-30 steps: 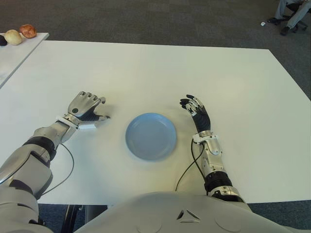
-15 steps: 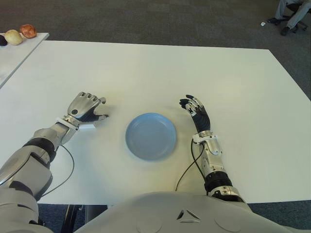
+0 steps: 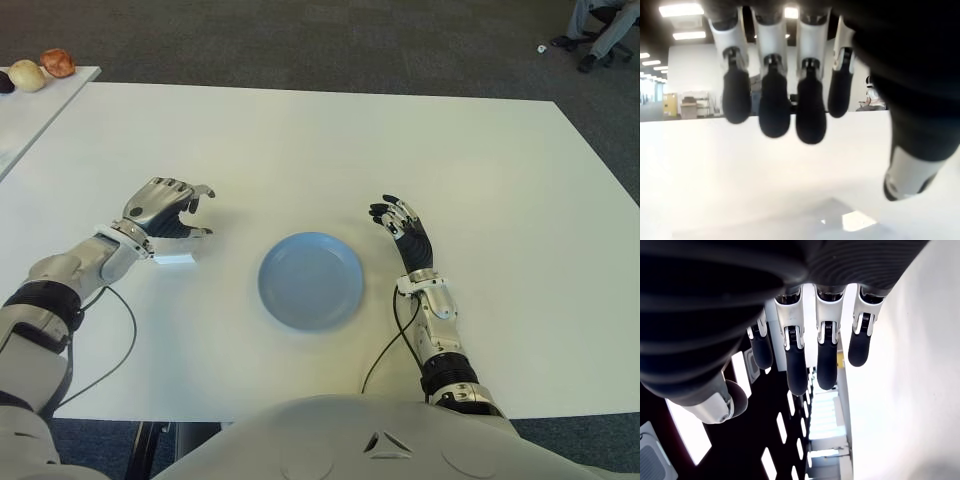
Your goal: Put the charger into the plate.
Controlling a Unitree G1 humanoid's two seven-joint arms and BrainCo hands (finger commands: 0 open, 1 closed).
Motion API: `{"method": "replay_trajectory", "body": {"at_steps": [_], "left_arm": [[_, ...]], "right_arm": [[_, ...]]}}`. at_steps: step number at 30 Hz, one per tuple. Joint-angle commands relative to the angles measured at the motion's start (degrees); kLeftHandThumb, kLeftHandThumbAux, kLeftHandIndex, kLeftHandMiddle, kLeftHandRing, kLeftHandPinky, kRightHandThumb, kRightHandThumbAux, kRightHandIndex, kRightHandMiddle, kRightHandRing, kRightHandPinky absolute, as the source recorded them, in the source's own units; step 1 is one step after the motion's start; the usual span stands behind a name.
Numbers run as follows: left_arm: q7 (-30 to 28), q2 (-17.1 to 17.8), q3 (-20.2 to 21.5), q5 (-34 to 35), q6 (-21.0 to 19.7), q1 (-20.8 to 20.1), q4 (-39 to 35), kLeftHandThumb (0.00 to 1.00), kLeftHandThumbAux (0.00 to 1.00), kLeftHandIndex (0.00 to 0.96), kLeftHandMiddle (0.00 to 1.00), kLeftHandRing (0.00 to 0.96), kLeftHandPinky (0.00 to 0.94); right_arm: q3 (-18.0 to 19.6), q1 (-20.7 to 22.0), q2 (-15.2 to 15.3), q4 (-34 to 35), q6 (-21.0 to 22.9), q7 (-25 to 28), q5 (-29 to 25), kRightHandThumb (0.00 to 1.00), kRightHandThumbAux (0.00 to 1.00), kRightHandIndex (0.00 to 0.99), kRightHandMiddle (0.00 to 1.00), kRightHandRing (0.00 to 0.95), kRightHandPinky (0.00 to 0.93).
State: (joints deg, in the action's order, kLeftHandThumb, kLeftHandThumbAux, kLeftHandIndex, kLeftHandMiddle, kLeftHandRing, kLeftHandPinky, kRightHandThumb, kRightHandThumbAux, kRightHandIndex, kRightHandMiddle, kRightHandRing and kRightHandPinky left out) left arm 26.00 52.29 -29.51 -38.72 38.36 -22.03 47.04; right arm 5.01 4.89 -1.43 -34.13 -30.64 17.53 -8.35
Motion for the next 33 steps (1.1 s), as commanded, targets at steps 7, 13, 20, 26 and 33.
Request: {"method": "replay_trajectory", "body": {"at_steps": [7, 13, 20, 26, 33], "left_arm": [[-16.1, 4.5, 6.9, 5.4, 0.6, 7.9, -11.6, 0.252, 0.313, 0.001, 0.005, 0.005, 0.004], [-17.8, 4.2, 9.7, 4.8, 0.5, 9.8, -13.9, 0.226, 0.290, 0.000, 0.000, 0.000, 0.000], [-18.6, 3.7, 12.3, 4.9, 0.9, 11.9, -15.8, 0.202, 0.299, 0.000, 0.000, 0.000, 0.000], [-17.6, 3.9, 15.4, 6.0, 2.8, 14.8, -17.2, 0.186, 0.320, 0.000, 0.000, 0.000, 0.000], [-17.7, 5.4, 20.1, 7.1, 5.2, 18.8, -20.3, 0.198, 0.278, 0.000, 0.000, 0.000, 0.000]], "right_arm": [[0.2, -3.2, -0.1, -4.5, 2.2, -0.1, -0.4, 0.000, 0.576, 0.196, 0.339, 0.290, 0.241], [0.3, -3.0, -0.2, -4.8, 2.0, -0.2, -0.3, 0.000, 0.580, 0.196, 0.339, 0.293, 0.251], [0.2, -3.1, -0.2, -4.7, 2.1, -0.8, 0.0, 0.000, 0.584, 0.194, 0.340, 0.289, 0.243], [0.1, -3.1, -0.2, -4.7, 2.0, -0.7, 0.1, 0.000, 0.581, 0.196, 0.340, 0.286, 0.239], [0.1, -2.8, 0.1, -5.1, 2.1, -0.6, 0.2, 0.000, 0.581, 0.192, 0.334, 0.282, 0.241]]}}
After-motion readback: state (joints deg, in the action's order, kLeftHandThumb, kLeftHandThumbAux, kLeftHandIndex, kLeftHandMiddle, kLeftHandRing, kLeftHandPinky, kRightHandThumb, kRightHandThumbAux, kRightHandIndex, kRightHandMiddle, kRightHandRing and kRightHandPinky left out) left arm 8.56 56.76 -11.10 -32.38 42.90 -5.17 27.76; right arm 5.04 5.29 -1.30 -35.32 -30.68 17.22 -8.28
